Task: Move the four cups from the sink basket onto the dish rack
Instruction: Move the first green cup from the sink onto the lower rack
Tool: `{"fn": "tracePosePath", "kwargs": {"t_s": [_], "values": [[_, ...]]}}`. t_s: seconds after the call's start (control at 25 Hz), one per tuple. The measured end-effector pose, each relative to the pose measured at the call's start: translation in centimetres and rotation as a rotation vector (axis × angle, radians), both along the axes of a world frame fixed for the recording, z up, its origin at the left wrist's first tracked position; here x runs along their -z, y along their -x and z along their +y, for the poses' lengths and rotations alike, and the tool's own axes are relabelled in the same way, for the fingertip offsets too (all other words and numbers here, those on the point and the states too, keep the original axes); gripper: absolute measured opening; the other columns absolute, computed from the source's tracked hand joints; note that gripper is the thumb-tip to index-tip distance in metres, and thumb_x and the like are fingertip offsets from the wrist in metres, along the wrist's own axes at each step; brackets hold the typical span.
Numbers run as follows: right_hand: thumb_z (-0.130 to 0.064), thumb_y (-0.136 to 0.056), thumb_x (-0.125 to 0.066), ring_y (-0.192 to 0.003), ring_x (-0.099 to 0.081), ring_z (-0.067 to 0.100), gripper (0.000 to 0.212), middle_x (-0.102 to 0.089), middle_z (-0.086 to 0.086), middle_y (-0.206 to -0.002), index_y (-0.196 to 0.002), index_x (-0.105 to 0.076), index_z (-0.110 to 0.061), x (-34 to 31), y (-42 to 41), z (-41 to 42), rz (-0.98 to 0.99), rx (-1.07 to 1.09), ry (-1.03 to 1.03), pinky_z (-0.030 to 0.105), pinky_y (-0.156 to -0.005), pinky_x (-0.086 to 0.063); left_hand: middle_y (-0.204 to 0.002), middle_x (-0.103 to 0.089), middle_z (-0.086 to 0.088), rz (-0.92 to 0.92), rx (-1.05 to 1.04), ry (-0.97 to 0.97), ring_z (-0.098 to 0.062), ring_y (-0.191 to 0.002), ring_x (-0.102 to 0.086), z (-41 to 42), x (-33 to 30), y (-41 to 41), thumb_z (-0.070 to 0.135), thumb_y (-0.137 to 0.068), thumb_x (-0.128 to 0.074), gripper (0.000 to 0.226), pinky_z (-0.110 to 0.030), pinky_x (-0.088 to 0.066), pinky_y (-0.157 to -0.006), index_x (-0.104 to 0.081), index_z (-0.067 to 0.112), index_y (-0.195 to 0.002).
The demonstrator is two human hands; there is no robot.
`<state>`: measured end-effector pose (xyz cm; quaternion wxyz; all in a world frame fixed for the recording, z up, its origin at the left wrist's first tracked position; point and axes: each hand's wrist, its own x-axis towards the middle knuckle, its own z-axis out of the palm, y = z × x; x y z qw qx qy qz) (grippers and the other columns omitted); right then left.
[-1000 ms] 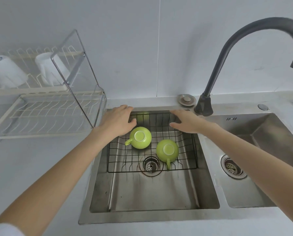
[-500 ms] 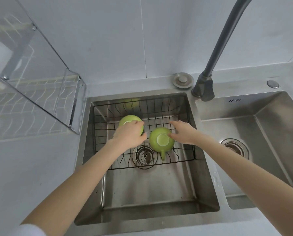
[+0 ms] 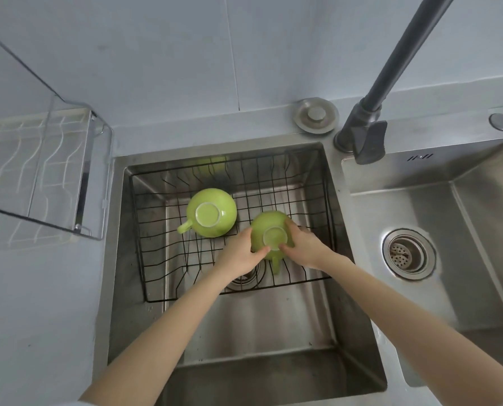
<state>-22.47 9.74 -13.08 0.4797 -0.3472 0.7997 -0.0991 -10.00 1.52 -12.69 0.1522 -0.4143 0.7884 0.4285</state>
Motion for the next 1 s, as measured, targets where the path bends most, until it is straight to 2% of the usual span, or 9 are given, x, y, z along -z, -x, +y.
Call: {"fn": "tracePosePath", "kwargs": {"t_s": [0.08, 0.16, 0.28, 0.4, 0.56, 0.72, 0.88, 1.0], "values": [[-0.02, -0.092, -0.048, -0.125, -0.042, 0.039, 0.068, -0.04, 0.027, -0.135, -0.147, -0.01, -0.013, 0.6, 0.2, -0.3, -0.006, 0.051, 0.022, 0.037, -0.102, -0.038, -0.127, -0.057, -0.013, 0.065, -0.136, -0.082, -0.028, -0.118, -0.053, 0.1, 1.1, 0.5, 0.024, -0.087, -0.058, 0.045, -0.028, -0.042, -0.093, -0.046, 0.004, -0.126], [-0.019, -0.092, -0.049, -0.122, -0.045, 0.039, 0.068, -0.04, 0.025, -0.134, -0.147, -0.01, -0.016, 1.2, 0.3, -0.6, -0.009, 0.094, 0.043, 0.038, -0.101, -0.04, -0.124, -0.058, -0.017, 0.1, -0.238, -0.131, -0.03, -0.114, -0.056, 0.1, 2.0, 0.9, 0.019, -0.086, -0.06, 0.041, -0.03, -0.044, -0.092, -0.049, 0.0, -0.122], [-0.018, -0.093, -0.046, -0.122, -0.045, 0.039, 0.062, -0.04, 0.024, -0.135, -0.147, -0.014, -0.017, 1.5, 0.3, -0.9, 0.02, 0.122, 0.057, 0.039, -0.099, -0.04, -0.126, -0.057, -0.018, 0.107, -0.32, -0.152, -0.031, -0.114, -0.056, 0.0, 2.9, 1.2, 0.019, -0.086, -0.06, 0.045, -0.034, -0.045, -0.093, -0.046, -0.001, -0.125], [-0.019, -0.095, -0.044, -0.122, -0.044, 0.039, 0.059, -0.04, 0.023, -0.136, -0.146, -0.016, -0.017, 1.8, -0.1, -0.9, 0.069, 0.145, 0.073, 0.041, -0.099, -0.04, -0.132, -0.054, -0.014, 0.099, -0.366, -0.205, -0.028, -0.119, -0.053, -0.2, 3.2, 1.2, 0.021, -0.088, -0.058, 0.051, -0.027, -0.041, -0.091, -0.039, 0.003, -0.132], [-0.021, -0.095, -0.045, -0.118, -0.049, 0.039, 0.062, -0.041, 0.024, -0.135, -0.147, -0.012, -0.022, 2.0, -1.0, -0.8, 0.026, 0.226, 0.078, 0.043, -0.098, -0.042, -0.133, -0.053, -0.011, 0.103, -0.434, -0.253, -0.025, -0.122, -0.05, -0.2, 3.0, 1.1, 0.021, -0.087, -0.059, 0.054, -0.022, -0.036, -0.089, -0.037, 0.007, -0.134], [-0.023, -0.093, -0.048, -0.119, -0.05, 0.037, 0.063, -0.046, 0.022, -0.134, -0.147, -0.016, -0.021, 1.4, -1.3, -0.7, -0.003, 0.325, 0.102, 0.038, -0.098, -0.043, -0.127, -0.058, -0.009, 0.105, -0.518, -0.267, -0.024, -0.115, -0.055, -0.3, 2.6, 1.0, 0.022, -0.084, -0.063, 0.051, -0.028, -0.043, -0.093, -0.045, 0.01, -0.13], [-0.024, -0.092, -0.052, -0.121, -0.048, 0.034, 0.063, -0.044, 0.02, -0.135, -0.146, -0.021, -0.02, -0.4, -1.6, -0.3, 0.008, 0.331, 0.139, 0.035, -0.099, -0.042, -0.113, -0.057, -0.005, 0.133, -0.598, -0.33, -0.02, -0.104, -0.054, 0.0, 1.6, 0.5, 0.022, -0.083, -0.063, 0.053, -0.031, -0.045, -0.097, -0.043, 0.013, -0.131], [-0.028, -0.089, -0.055, -0.113, -0.053, 0.033, 0.063, -0.039, 0.021, -0.134, -0.145, -0.025, -0.025, -2.2, -2.0, 0.2, 0.033, 0.36, 0.176, 0.033, -0.097, -0.044, -0.111, -0.057, -0.002, 0.189, -0.652, -0.385, -0.02, -0.107, -0.055, 0.4, 0.5, -0.1, 0.022, -0.084, -0.062, 0.051, -0.04, -0.044, -0.104, -0.044, 0.013, -0.131]]}}
